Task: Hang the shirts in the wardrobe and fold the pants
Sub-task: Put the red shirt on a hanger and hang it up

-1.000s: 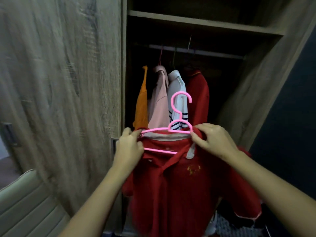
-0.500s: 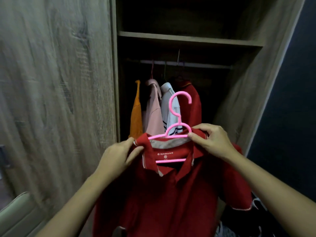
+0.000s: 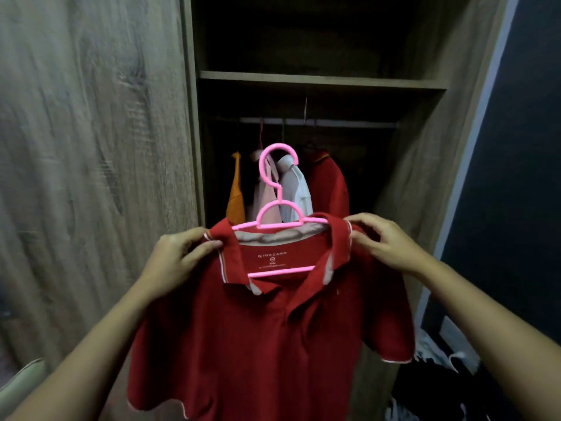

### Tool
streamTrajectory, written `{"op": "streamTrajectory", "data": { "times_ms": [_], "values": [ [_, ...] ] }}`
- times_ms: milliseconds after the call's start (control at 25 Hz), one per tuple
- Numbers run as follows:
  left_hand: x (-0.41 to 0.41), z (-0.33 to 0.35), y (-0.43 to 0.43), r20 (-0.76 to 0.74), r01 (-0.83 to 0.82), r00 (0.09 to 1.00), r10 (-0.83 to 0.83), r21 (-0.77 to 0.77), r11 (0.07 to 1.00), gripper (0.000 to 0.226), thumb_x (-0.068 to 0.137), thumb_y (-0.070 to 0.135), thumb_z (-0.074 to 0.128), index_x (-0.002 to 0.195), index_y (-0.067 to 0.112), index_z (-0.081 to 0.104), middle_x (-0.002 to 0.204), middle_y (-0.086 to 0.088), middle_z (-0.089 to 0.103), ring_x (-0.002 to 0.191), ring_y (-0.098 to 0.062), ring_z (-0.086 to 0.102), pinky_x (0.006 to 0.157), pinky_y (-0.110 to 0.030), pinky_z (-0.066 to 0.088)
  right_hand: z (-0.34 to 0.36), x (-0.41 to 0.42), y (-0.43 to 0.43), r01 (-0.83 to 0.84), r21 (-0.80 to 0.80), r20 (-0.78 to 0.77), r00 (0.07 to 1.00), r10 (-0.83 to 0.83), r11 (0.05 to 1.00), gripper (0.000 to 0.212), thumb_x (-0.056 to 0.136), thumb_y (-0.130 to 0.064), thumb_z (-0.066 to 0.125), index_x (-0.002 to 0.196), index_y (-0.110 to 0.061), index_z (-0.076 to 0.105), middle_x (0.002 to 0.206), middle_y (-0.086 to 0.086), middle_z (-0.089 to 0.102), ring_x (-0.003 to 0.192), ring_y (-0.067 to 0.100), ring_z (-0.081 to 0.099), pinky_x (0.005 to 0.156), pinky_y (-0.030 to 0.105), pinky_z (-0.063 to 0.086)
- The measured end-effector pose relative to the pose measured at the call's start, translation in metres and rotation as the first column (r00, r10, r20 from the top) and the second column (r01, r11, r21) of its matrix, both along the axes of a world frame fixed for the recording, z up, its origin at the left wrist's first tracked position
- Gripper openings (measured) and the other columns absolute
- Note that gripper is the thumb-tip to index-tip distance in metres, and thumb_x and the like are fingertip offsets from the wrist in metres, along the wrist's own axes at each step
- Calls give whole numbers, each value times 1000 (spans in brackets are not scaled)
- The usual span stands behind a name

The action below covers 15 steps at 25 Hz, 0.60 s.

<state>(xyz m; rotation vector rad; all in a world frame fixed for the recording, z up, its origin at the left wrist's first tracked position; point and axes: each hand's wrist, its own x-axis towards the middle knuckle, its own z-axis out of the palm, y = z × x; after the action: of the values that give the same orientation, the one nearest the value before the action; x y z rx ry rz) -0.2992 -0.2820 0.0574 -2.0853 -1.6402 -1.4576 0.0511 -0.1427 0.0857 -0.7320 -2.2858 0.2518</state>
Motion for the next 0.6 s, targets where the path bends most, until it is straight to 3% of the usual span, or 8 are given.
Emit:
{"op": "streamTrajectory", "data": {
  "times_ms": [80,160,240,320,440,480,520,600],
  "values": [
    [-2,5,-3,63,28,998,-26,-33,999,16,78,50,58,80,37,67,80,9,70,68,10,53,65,-21,45,-3,8,3,0,-53,36,999,2,999,44,84,-65,38,108,-37,61,104,-21,65,100,-3,61,90,23,46],
    [-3,14,-9,71,71,995,-67,-62,996,7,80,45,61,76,41,66,74,13,68,66,13,51,62,-15,43,-5,15,5,28,78,35,999,-30,997,57,86,-70,32,93,-24,66,86,-8,69,81,4,64,76,29,50],
    [-7,23,-12,87,106,991,-99,-84,991,10,84,38,64,74,39,66,65,22,62,63,15,48,58,-10,40,-5,22,3,17,240,-61,998,-2,971,60,92,-63,28,72,-15,58,65,-1,59,63,7,54,62,27,45],
    [-12,25,-12,91,105,991,-98,-81,991,23,87,21,64,71,38,66,60,24,58,61,14,46,57,-8,38,-7,25,1,28,289,-130,992,10,957,58,95,-60,22,64,-18,50,59,-7,46,57,4,46,56,24,37],
    [-14,26,-12,115,111,988,-100,-87,990,8,85,34,66,80,29,69,68,17,63,67,11,49,61,-16,42,-8,22,-6,200,189,-69,979,-190,961,55,87,-66,24,86,-26,61,78,-16,59,74,0,56,66,28,41],
    [-15,27,-12,121,109,988,-97,-97,989,20,82,45,64,84,25,69,72,13,66,70,8,51,63,-19,44,-5,20,-8,230,141,-55,973,-225,963,54,83,-68,25,102,-32,60,92,-18,63,86,2,58,73,30,42],
    [-14,31,-13,126,120,986,-106,-110,987,30,79,51,60,85,24,69,76,10,68,72,6,54,65,-20,45,0,15,-11,217,102,-44,976,-213,971,55,80,-71,25,112,-38,56,102,-17,64,94,5,59,79,32,44],
    [-10,41,-14,136,156,981,-139,-123,980,23,79,49,60,83,29,71,77,14,69,74,8,55,67,-17,46,17,4,-17,147,60,10,989,-148,987,57,79,-76,28,116,-42,54,105,-13,68,97,10,63,86,37,48]
  ]
}}
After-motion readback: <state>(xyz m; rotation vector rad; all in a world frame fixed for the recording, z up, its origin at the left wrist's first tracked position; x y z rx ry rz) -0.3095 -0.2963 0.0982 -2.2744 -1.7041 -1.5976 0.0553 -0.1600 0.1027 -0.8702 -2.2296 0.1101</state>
